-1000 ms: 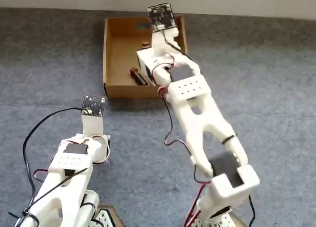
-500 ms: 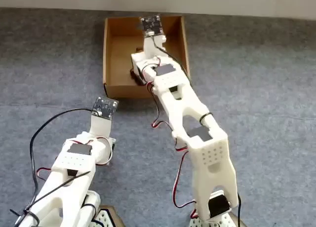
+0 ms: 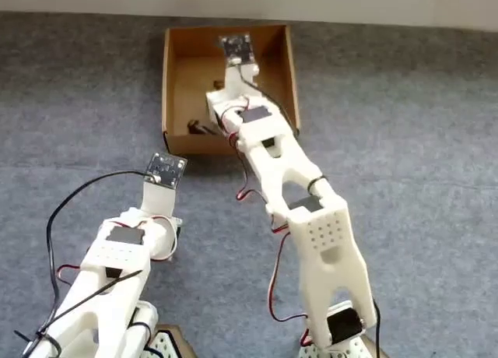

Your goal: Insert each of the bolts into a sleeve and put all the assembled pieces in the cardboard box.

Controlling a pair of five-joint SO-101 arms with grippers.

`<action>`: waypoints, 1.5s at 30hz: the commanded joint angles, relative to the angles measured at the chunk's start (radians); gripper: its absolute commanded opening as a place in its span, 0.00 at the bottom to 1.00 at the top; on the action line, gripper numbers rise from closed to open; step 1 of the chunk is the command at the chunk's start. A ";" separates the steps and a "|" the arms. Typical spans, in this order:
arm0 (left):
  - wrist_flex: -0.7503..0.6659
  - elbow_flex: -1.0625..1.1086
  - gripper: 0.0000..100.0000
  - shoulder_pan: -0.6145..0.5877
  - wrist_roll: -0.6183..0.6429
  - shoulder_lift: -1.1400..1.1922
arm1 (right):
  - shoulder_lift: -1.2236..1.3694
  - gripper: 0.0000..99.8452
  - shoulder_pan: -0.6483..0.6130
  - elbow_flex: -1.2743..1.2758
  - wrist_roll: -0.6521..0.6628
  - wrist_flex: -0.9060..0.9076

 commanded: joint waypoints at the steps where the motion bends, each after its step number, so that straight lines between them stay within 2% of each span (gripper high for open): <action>1: -0.015 -0.038 0.01 0.018 -0.005 0.002 | -0.018 0.01 0.008 -0.053 -0.009 0.001; 12: -0.015 -0.038 0.01 0.018 -0.005 0.002 | -0.018 0.01 0.007 -0.054 -0.009 0.173; 19: -0.015 -0.038 0.01 0.018 -0.005 0.002 | -0.016 0.01 0.008 -0.050 -0.009 0.186; 23: -0.015 -0.038 0.01 0.018 -0.005 0.002 | -0.024 0.13 0.007 -0.053 -0.011 0.189; 25: -0.015 -0.038 0.01 0.018 -0.005 0.002 | -0.027 0.15 0.005 -0.067 -0.011 0.216; 35: -0.015 -0.038 0.01 0.018 -0.005 0.002 | -0.024 0.14 0.036 -0.453 -0.009 0.489; 40: -0.015 -0.039 0.01 0.018 -0.005 0.002 | -0.021 0.00 0.073 -0.737 -0.009 0.694; 45: -0.017 -0.039 0.01 0.018 -0.005 0.004 | -0.018 0.01 0.108 -1.007 -0.009 0.881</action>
